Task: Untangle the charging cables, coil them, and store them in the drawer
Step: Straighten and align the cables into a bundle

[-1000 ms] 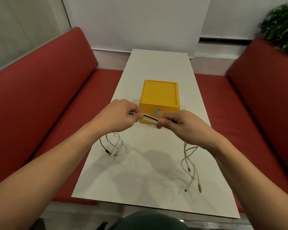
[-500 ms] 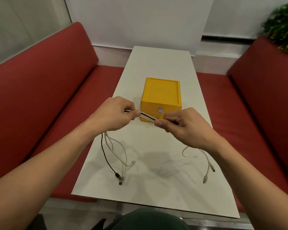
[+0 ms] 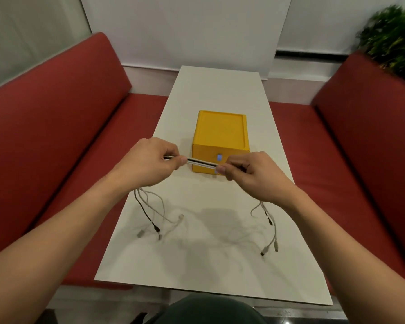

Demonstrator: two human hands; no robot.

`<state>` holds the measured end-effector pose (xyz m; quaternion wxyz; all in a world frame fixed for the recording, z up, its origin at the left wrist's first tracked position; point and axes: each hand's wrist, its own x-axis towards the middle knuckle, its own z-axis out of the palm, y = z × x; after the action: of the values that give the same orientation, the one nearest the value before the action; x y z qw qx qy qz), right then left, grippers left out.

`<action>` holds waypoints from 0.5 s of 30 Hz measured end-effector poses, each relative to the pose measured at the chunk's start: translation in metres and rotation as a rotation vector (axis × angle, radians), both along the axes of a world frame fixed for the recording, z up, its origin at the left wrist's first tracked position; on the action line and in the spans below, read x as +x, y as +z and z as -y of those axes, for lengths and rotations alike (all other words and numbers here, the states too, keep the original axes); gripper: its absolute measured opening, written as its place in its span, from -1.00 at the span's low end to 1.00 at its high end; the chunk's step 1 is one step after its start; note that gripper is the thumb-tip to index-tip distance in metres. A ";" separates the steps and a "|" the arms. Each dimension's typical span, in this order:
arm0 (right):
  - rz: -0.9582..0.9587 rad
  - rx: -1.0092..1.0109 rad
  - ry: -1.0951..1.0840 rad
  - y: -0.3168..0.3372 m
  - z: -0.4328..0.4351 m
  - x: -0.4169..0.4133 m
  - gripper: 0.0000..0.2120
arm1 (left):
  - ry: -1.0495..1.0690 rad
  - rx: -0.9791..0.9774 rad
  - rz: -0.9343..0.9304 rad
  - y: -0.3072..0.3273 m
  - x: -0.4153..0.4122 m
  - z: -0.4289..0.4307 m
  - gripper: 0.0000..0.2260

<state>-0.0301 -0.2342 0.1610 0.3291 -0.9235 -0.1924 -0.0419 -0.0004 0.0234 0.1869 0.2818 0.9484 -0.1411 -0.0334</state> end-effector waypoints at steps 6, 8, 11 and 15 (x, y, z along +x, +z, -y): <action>-0.057 0.055 0.048 0.003 0.005 0.004 -0.61 | -0.054 0.070 0.057 -0.017 0.006 0.000 -0.69; -0.025 0.007 0.036 0.000 0.006 0.007 -0.59 | -0.107 0.050 -0.067 -0.019 0.008 -0.006 -0.69; -0.052 -0.029 0.060 0.000 0.004 0.009 -0.59 | -0.164 0.077 -0.228 -0.017 0.009 -0.009 -0.58; -0.099 -0.030 0.126 0.004 -0.002 0.011 -0.61 | -0.282 -0.005 -0.294 -0.012 0.008 0.012 -0.62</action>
<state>-0.0193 -0.2320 0.1646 0.3264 -0.9154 -0.2340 0.0274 0.0079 0.0115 0.1747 0.2944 0.9034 -0.2301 -0.2103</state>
